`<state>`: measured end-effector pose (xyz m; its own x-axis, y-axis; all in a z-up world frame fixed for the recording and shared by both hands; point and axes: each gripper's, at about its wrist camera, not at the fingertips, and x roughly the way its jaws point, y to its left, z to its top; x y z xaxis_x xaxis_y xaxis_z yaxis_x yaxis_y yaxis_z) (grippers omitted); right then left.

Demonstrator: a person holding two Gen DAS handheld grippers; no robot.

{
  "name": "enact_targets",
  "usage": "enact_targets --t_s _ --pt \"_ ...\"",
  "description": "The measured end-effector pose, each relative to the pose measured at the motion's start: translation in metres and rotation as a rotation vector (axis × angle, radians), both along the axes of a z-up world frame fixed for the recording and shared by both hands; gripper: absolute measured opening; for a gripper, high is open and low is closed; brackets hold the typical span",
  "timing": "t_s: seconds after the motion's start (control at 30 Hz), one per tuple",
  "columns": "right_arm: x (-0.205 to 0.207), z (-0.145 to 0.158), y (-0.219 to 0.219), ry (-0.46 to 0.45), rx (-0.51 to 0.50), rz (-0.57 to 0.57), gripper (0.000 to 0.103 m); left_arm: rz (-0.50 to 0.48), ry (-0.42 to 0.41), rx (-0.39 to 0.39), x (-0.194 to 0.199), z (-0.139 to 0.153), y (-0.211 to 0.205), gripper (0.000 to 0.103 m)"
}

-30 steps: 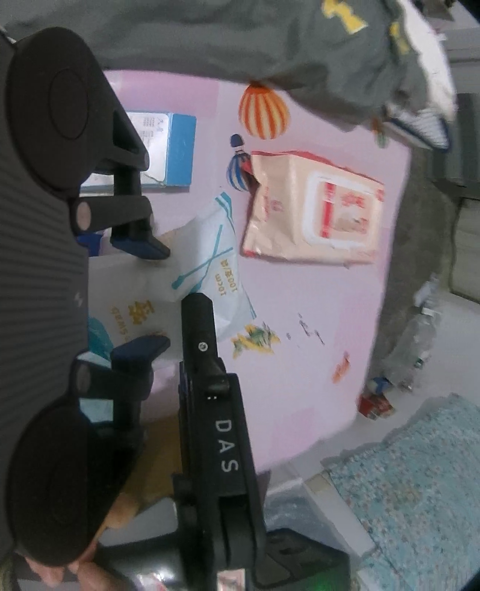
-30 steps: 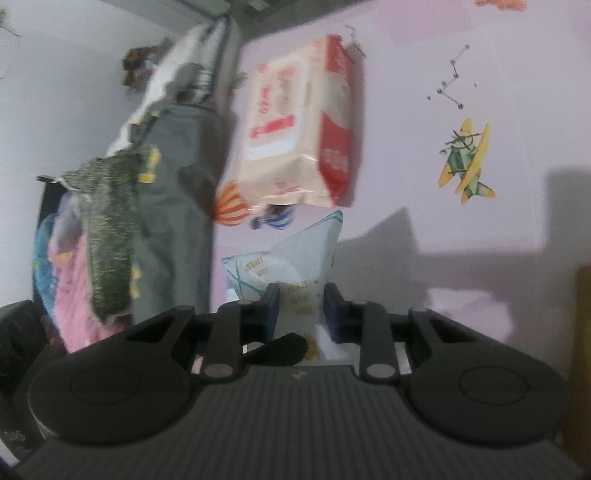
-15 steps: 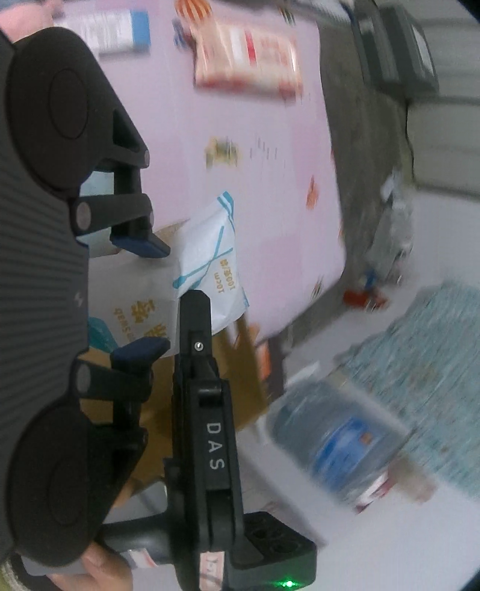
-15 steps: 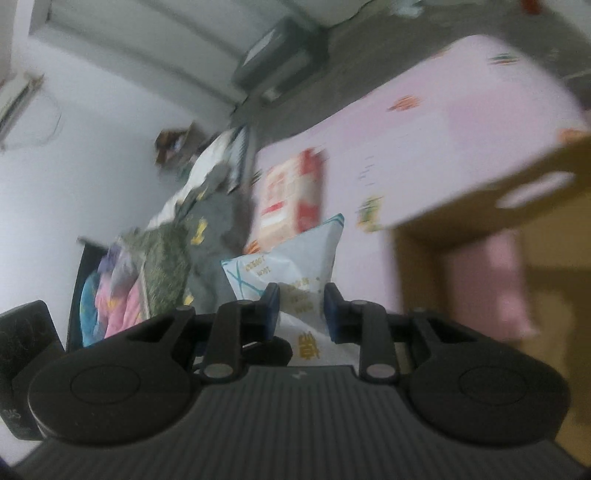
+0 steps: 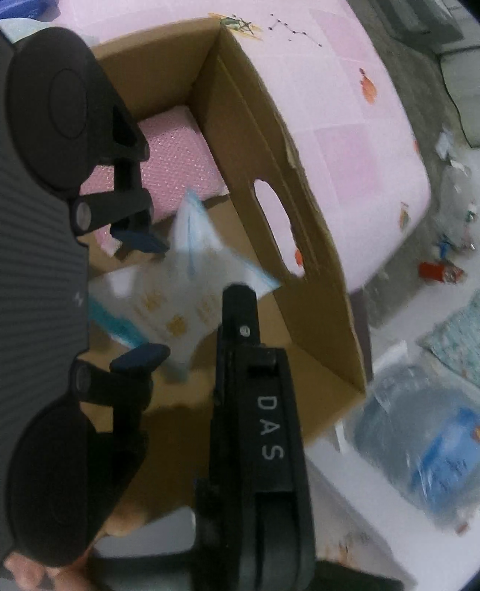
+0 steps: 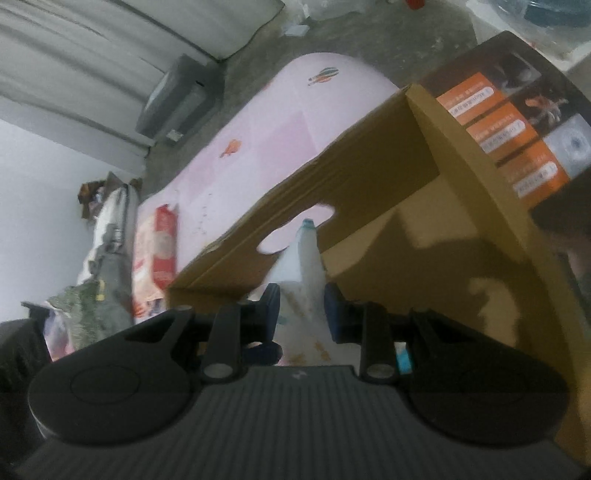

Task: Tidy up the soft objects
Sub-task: 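Carry the cotton-swab bag into the box and open the left tool, then move the left tool back toward the blue-and-white medicine box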

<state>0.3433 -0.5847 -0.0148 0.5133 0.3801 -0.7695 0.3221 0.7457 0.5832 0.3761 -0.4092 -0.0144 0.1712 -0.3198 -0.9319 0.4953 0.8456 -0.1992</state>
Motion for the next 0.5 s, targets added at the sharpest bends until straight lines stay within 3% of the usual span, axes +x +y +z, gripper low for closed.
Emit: enact_targets --t_s 0.13,0.33,0.5 --pt "0.011 -0.019 -0.008 0.026 0.008 -0.018 0.026 0.022 0.028 -0.021 0.004 -0.008 0.005 0.058" --pt "0.001 -0.017 -0.025 -0.014 0.024 -0.088 0.026 -0.003 -0.040 -0.008 -0.007 0.017 0.031 0.060" --pt "0.007 -0.041 -0.018 0.062 0.055 -0.161 0.026 -0.006 -0.078 0.003 -0.020 0.039 0.059 0.061"
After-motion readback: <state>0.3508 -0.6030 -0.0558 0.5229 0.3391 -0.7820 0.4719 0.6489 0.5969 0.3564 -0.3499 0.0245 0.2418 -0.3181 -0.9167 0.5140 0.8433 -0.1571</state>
